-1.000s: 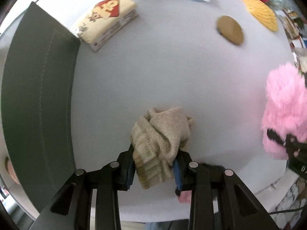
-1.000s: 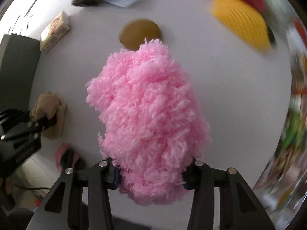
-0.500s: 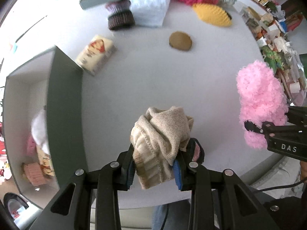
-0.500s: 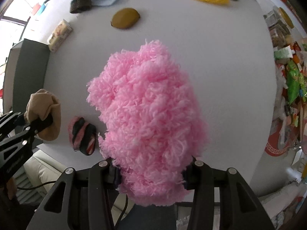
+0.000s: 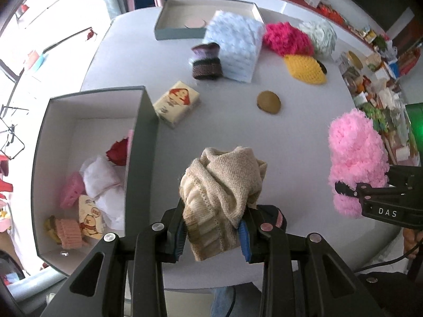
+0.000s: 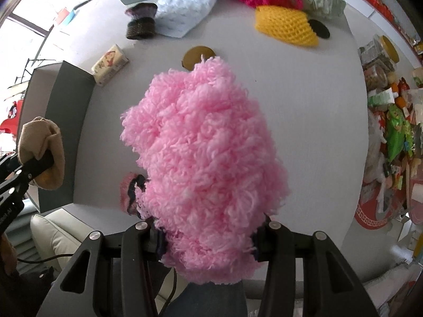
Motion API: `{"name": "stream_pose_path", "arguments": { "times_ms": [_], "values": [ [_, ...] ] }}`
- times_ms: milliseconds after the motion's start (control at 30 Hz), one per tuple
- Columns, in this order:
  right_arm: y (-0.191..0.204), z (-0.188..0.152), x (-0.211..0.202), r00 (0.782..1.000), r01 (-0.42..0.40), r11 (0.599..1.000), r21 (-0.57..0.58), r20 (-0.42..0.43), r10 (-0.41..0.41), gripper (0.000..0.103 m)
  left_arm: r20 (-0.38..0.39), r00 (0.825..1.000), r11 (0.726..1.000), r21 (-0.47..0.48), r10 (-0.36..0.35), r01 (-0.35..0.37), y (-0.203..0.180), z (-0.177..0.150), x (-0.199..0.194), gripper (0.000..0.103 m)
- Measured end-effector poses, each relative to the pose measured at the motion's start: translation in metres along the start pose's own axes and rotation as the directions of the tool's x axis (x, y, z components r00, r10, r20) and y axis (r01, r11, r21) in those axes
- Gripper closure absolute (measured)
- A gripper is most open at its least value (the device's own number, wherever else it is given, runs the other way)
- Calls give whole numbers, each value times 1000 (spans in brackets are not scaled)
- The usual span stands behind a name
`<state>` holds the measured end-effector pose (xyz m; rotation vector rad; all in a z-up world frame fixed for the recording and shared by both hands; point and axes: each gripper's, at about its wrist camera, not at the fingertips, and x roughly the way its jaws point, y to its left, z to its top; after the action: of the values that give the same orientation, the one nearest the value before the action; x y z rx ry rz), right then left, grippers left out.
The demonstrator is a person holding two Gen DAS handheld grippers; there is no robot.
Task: Organize soft objects
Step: 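Carry the beige glove and pink yarn ball over the grey box with both tools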
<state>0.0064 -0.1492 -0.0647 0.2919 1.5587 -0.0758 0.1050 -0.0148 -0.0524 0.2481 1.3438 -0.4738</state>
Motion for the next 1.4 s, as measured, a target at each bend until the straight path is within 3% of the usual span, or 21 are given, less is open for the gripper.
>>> {"name": "stream_pose_path", "arguments": {
  "times_ms": [233, 467, 800, 1267, 1400],
  "values": [
    [22, 9, -12, 999, 13, 999, -44, 48, -11, 53, 70, 997, 999, -42, 24, -21, 23, -1, -22, 69],
    [56, 27, -20, 995, 17, 994, -111, 95, -7, 53, 138, 989, 984, -178, 46, -21, 71, -13, -44, 69],
    [114, 53, -31, 994, -4, 976, -219, 107, 28, 53, 148, 986, 907, -420, 71, -2, 146, -46, -56, 69],
    [242, 85, -28, 995, -46, 886, -461, 60, 83, 52, 104, 984, 823, -564, 146, -62, 200, -57, -43, 69],
    [276, 96, -22, 995, -42, 858, -512, 54, 81, 52, 88, 980, 814, -573, 178, -97, 206, -52, -38, 69]
  ]
}}
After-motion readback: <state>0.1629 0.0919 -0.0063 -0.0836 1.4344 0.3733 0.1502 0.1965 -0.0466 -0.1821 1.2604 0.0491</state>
